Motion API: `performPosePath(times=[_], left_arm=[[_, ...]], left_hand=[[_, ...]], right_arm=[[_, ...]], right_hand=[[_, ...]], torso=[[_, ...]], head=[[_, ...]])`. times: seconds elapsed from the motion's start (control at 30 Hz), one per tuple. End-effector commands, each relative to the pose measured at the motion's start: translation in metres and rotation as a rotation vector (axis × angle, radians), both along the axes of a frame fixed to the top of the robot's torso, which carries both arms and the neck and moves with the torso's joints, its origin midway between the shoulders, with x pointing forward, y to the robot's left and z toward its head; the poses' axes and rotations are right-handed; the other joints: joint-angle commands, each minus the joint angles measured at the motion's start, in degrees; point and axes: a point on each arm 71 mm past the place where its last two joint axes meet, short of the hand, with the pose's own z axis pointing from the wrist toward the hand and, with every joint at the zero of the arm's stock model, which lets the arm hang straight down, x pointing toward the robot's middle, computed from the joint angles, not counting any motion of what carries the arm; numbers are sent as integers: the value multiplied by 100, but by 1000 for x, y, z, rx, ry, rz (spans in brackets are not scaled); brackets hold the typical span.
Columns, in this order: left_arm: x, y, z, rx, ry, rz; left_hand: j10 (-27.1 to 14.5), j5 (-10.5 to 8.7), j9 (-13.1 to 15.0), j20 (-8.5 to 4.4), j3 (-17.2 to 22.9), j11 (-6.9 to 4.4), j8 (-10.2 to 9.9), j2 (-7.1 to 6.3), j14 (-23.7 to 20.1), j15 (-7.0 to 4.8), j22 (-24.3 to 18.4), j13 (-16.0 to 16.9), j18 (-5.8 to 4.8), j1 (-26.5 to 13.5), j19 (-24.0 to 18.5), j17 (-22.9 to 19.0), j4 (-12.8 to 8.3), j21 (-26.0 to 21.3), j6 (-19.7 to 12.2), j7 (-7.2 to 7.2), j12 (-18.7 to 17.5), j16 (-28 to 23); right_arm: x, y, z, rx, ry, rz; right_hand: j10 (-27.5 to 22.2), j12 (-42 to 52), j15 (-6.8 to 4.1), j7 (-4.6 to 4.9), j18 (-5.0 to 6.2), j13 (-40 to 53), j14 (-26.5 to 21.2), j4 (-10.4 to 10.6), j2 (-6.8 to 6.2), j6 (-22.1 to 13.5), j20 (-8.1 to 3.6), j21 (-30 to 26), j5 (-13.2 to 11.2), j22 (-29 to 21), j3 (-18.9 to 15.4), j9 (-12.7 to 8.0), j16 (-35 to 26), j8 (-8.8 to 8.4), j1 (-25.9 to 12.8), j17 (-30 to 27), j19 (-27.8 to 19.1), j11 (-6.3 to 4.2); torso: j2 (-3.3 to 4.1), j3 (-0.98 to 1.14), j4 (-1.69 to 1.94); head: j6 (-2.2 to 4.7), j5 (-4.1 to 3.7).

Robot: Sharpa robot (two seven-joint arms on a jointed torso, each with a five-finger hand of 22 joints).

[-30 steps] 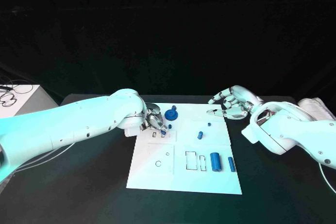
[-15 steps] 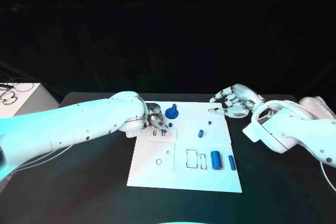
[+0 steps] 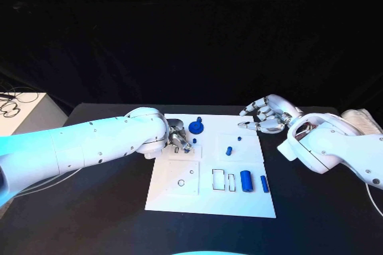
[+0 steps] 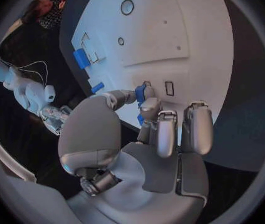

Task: Assemble the parts on the task board

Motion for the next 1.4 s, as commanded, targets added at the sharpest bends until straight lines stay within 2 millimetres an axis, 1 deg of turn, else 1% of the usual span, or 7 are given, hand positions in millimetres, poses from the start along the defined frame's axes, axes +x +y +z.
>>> performPosePath(times=[0.03,0.07,0.1,0.23,0.37,0.8,1.4], left_arm=[[0,-1,1,-1,-19,-1],[-1,-1,0,1,-18,-2],[-1,0,0,2,-15,-3],[-2,1,-1,8,-9,-7],[-2,2,-2,13,-2,-10],[-3,4,-2,21,8,-14],[-5,-1,-4,23,25,-31]], left_hand=[[28,34,8,-8,1353,-13,26,32,597,-58,166,-7,-34,-8,38,1510,-1390,34,92,-65,6,19],[28,34,8,-8,1353,-13,26,32,597,-58,166,-7,-34,-8,38,1510,-1390,34,92,-65,6,19],[28,34,8,-8,1353,-13,26,32,597,-58,166,-7,-34,-8,38,1510,-1390,34,92,-65,6,19],[28,34,8,-8,1353,-13,26,32,597,-58,166,-7,-34,-8,38,1510,-1390,34,92,-65,6,19],[29,36,8,-10,1357,-13,25,34,597,-59,164,-8,-34,-6,37,1510,-1393,33,94,-66,4,19],[29,36,8,-10,1357,-13,25,34,597,-59,164,-8,-34,-6,37,1510,-1393,33,94,-66,4,19],[25,37,7,-13,1367,-14,22,38,597,-61,176,-26,-37,-7,45,1510,-1400,39,99,-65,-9,19]], right_arm=[[-1,1,-1,-4,3,13],[0,1,-1,-4,3,13],[0,1,-1,-4,3,13],[0,1,-1,-4,3,13],[0,0,-1,-5,4,13],[0,1,-1,-5,5,14],[-1,1,-1,-7,8,16]], right_hand=[[281,-30,42,-2,-37,1231,596,44,39,23,41,6,17,1503,-2,-7,33,21,-29,1501,596,40],[281,-30,42,-2,-37,1231,596,44,39,23,41,6,17,1503,-2,-7,33,21,-29,1501,596,40],[281,-30,42,-2,-37,1231,596,44,39,23,41,6,17,1503,-2,-7,33,21,-29,1501,596,40],[281,-30,42,-2,-37,1231,596,44,39,23,41,6,17,1503,-2,-7,33,21,-29,1501,596,40],[281,-30,42,-2,-37,1231,596,44,39,23,41,6,17,1503,-2,-7,33,21,-29,1501,596,40],[281,-30,42,-2,-37,1231,596,44,39,23,41,6,17,1503,-2,-7,33,21,-29,1501,596,40],[281,-30,42,-2,-37,1231,596,44,39,23,41,6,17,1503,-2,-7,33,21,-29,1501,596,40]], torso=[[6,-4,-2],[6,-4,-2],[3,1,-2],[2,2,2],[5,-2,-2],[4,-2,-2],[4,3,-5]], head=[[-8,2],[-9,5],[-13,8],[-17,6],[-27,8],[-36,20],[-61,11]])
